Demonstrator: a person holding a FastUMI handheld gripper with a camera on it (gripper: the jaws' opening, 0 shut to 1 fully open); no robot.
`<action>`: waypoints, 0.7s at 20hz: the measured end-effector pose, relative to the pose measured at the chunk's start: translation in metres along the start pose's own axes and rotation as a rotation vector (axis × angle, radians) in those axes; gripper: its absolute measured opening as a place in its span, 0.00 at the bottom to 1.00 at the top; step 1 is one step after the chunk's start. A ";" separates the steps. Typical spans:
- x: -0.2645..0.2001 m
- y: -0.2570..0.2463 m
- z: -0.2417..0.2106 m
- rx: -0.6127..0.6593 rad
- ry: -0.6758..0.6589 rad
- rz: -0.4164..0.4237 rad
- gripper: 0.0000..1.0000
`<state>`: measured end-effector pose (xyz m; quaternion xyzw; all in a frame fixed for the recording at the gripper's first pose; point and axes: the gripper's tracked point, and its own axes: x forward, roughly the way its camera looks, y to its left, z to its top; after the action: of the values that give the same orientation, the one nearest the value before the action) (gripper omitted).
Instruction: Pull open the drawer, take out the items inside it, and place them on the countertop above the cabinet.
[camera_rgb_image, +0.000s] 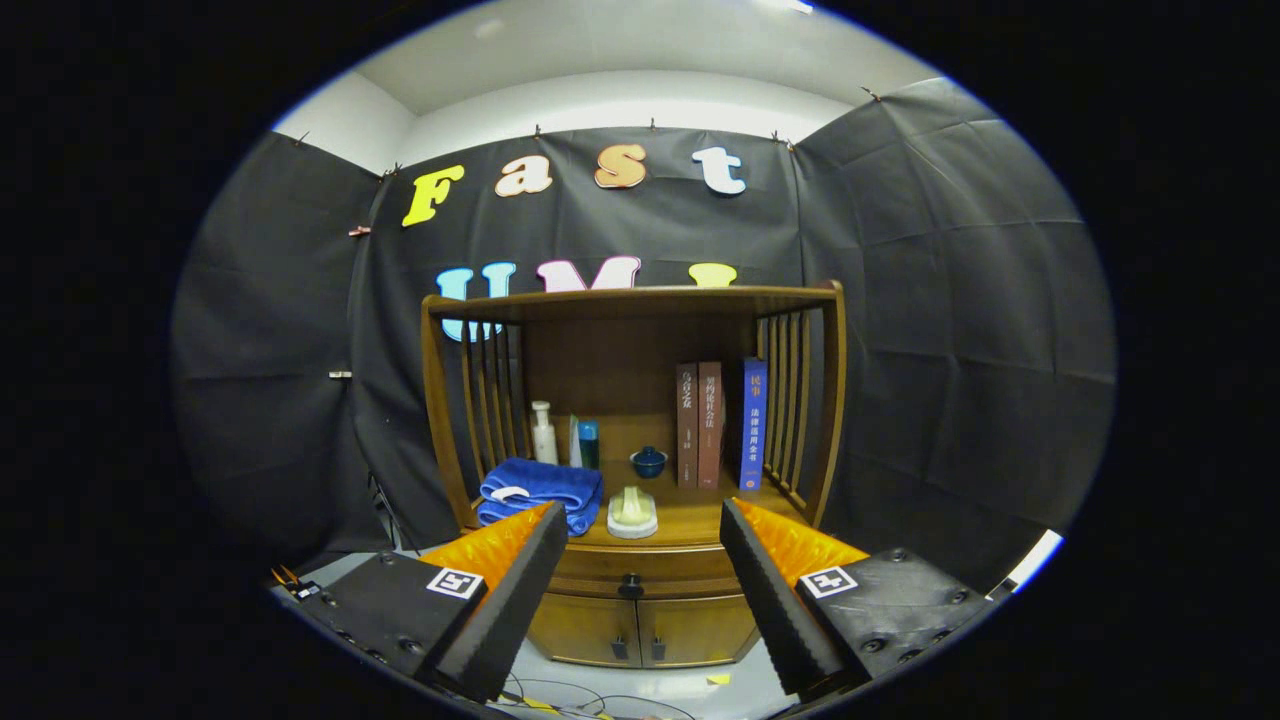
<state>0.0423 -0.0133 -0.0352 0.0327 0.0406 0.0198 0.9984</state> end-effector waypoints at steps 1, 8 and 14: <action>-0.002 -0.001 0.003 0.000 0.004 0.001 0.99; -0.009 -0.005 0.007 0.004 0.012 0.009 0.99; -0.011 -0.008 0.012 0.007 0.001 0.007 0.99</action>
<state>0.0326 -0.0230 -0.0234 0.0365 0.0410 0.0234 0.9982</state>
